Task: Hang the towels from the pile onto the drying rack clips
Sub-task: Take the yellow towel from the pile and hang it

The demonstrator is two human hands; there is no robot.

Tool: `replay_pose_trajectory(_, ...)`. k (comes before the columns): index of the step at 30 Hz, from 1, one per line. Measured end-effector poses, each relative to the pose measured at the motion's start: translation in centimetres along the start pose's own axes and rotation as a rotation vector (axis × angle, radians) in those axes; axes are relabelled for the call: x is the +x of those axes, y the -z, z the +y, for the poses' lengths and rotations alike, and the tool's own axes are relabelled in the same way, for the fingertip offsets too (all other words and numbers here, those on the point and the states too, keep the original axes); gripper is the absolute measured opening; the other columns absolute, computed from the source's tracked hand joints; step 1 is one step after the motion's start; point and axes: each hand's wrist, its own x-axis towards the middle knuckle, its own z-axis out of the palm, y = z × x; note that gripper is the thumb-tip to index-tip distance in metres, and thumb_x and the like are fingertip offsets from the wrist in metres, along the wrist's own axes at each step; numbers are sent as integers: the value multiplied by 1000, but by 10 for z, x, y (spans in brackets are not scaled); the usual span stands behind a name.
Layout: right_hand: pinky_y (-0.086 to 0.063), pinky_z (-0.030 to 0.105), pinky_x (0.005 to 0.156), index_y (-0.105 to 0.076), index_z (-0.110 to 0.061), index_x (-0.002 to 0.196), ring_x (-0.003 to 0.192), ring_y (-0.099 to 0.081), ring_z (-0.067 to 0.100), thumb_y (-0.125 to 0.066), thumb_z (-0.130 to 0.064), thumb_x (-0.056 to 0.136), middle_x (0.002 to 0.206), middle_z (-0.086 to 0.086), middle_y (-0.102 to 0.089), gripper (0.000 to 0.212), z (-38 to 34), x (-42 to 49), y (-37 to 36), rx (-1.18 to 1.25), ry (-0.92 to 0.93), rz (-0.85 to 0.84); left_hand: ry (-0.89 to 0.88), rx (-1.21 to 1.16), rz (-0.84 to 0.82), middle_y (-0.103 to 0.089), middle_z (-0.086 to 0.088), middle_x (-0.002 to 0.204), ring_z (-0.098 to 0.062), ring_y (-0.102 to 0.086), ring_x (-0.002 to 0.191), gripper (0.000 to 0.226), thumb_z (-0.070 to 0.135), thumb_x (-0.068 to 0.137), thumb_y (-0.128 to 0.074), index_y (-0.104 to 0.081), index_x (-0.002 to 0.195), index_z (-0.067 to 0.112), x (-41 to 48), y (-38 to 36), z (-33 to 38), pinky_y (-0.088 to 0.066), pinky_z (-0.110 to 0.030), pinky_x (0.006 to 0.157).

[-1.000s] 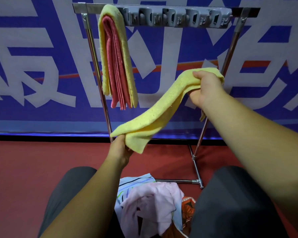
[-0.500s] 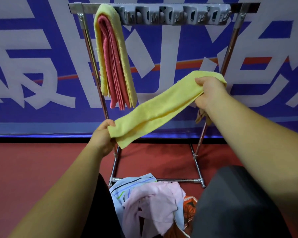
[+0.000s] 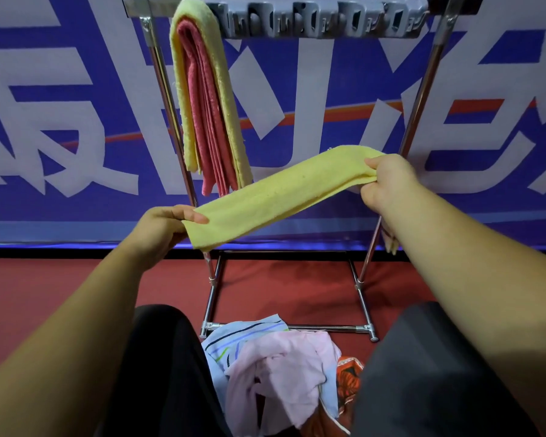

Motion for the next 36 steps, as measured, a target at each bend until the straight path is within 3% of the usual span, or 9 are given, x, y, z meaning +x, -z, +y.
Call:
replay_pose_trajectory(5,-65,59,79,-58,0,132,92,-78,47,-61,17,86,122,26,-72,49,-1,-28,-19,53,10,-86,100,-80,128,-77,-20,113,-36,-74,107,21,8,94,-67,-80,103,-5,7,-18,-4,-62,-48,94)
replay_pose_trajectory(9,-65,58,84,-60,1,127,97,-78,42,-64,12,91,120,24,-72,38,-1,-63,-40,76,-2,-199,68,316,114,-78,-1,103,-13,-73,98,11,19,93,-78,-81,100,11,15,-39,-15,-57,-28,88)
replay_pose_trajectory(12,-64,58,84,-61,0,124,98,-78,41,-63,10,93,118,24,-72,33,2,-85,-57,65,-23,-260,46,470,42,-63,-5,85,-21,-62,81,22,22,83,-74,-69,80,1,16,-65,-12,-49,-24,68)
replay_pose_trajectory(14,-65,56,80,-60,-2,124,96,-77,41,-64,8,93,117,23,-72,32,5,-96,-65,57,-39,-293,17,591,14,-58,-15,106,-29,-58,103,28,29,81,-69,-68,86,2,16,-84,-7,-47,-29,76)
replay_pose_trajectory(17,-66,54,78,-60,-5,116,93,-77,38,-64,8,94,111,21,-71,26,12,-106,-72,29,-67,-315,10,665,-108,-29,-12,166,-26,-36,152,59,31,95,-67,-52,150,14,8,-119,13,-39,-38,115)
replay_pose_trajectory(20,-65,55,84,-58,-4,128,97,-76,38,-61,9,92,117,21,-70,39,22,-106,-74,-1,-77,-296,-150,437,-169,-62,-1,111,-6,-60,94,37,25,91,-72,-57,123,14,0,-161,41,-51,-22,81)
replay_pose_trajectory(22,-63,57,88,-56,-6,136,100,-75,40,-58,12,89,120,21,-68,50,25,-107,-74,6,-77,-273,-225,409,-56,-55,7,87,-2,-56,70,34,24,88,-76,-54,110,9,1,-187,54,-44,-17,57)
replay_pose_trajectory(27,-58,61,100,-48,-13,144,109,-67,43,-44,22,85,127,19,-59,69,22,-108,-72,-24,-76,-175,-91,511,246,-65,-11,105,-33,-67,93,25,26,97,-60,-50,113,9,4,-218,61,-60,-47,75)
replay_pose_trajectory(36,-59,57,100,-58,-9,140,102,-69,27,-36,21,91,124,12,-65,61,4,-80,-50,-284,6,-197,-84,574,436,-68,-7,105,-31,-67,89,26,28,102,-47,-60,121,14,14,-195,88,-60,-46,75)
